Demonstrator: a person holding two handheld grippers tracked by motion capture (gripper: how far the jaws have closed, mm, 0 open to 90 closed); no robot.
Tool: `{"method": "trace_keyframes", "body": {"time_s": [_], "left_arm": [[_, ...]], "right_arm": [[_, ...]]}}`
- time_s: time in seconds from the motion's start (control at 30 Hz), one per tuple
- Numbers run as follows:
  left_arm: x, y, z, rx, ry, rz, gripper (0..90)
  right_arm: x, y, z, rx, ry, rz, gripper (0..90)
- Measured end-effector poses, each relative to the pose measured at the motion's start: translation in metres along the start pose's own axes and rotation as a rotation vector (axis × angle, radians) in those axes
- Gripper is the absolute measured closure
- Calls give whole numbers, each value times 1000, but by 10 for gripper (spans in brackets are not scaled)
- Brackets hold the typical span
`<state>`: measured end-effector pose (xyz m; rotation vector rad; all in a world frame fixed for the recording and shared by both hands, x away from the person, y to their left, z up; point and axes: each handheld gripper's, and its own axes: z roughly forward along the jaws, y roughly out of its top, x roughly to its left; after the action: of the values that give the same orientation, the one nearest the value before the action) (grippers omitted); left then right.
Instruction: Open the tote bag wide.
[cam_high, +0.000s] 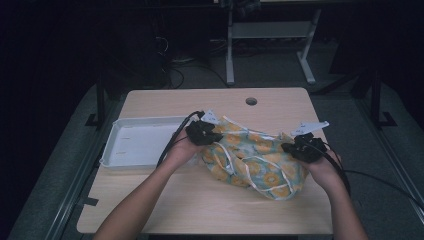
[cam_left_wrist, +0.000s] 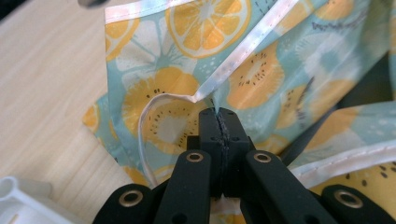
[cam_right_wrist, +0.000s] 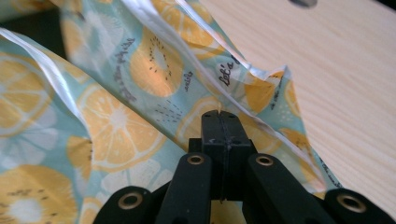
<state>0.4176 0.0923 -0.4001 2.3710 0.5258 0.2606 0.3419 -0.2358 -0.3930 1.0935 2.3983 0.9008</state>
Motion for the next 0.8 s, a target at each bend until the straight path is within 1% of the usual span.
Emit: {"method": "trace_keyframes", "body": {"time_s": [0.1,0.13,0.17,0.23,0.27,0.37,0.4,0.43,0.47,0.53,0.57,0.63,0.67,0.73,0.77,0.8], "left_arm": [[2,-1,16,67,5,0,900],[2,-1,20,82,5,-1,900],[3,-2,25,110,-2,-3,900],[2,-4,32,139,-6,1,900],[2,-5,35,155,-15,3,900],[-1,-6,40,173,-24,12,900],[-3,-6,42,179,-9,18,900],[-4,-6,43,181,-1,26,900],[-4,-6,43,183,-6,23,899],[-4,-6,43,186,-13,23,900],[-4,-6,43,187,-16,22,899],[-4,-6,43,183,-20,17,899],[-4,-6,42,183,-22,15,900],[-5,-6,42,177,-19,18,899],[-6,-6,42,175,-20,17,899],[-6,-6,42,178,-24,16,899]], "right_arm": [[-3,-1,12,34,-8,9,897],[-4,-2,17,56,-11,14,897],[-4,-3,20,67,-12,14,897],[-5,-6,26,82,-5,21,897],[-6,-9,29,93,2,29,897],[-9,-15,35,120,22,45,894],[-9,-16,35,121,27,56,873],[-10,-15,31,110,26,64,841],[-11,-15,26,87,34,85,816],[-14,-13,13,36,79,121,754],[-13,-11,7,20,104,121,738],[-10,-8,-4,-21,122,106,718],[-7,-5,-10,-44,151,96,692],[-1,-2,-13,-73,201,74,651],[6,1,-12,-63,231,52,635],[9,2,-9,-53,235,33,624]]}}
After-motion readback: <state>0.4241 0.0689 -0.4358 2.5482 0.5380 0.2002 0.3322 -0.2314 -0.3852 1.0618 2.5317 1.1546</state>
